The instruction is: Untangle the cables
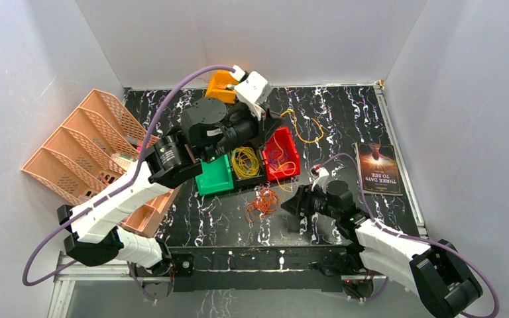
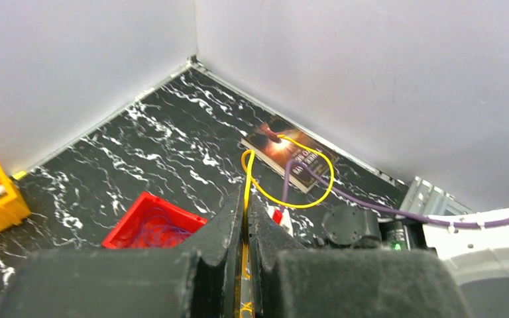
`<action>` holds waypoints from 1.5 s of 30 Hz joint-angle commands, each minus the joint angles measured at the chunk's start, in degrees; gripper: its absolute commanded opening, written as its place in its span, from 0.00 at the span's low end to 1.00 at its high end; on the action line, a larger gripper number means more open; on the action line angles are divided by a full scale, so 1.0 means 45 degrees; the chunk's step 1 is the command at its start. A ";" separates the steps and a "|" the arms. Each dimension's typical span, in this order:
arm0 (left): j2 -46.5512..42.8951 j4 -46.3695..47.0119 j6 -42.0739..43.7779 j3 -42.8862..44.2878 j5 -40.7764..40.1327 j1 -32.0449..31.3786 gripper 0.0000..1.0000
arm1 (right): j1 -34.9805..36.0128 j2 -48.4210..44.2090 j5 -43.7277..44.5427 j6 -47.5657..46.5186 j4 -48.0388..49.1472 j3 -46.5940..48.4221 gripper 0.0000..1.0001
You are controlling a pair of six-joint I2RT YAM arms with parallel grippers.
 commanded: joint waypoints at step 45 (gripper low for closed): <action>0.0924 0.3615 0.8973 0.2729 -0.6782 0.0003 0.00 | 0.0023 -0.3288 0.0021 -0.0363 -0.3108 0.1944 0.44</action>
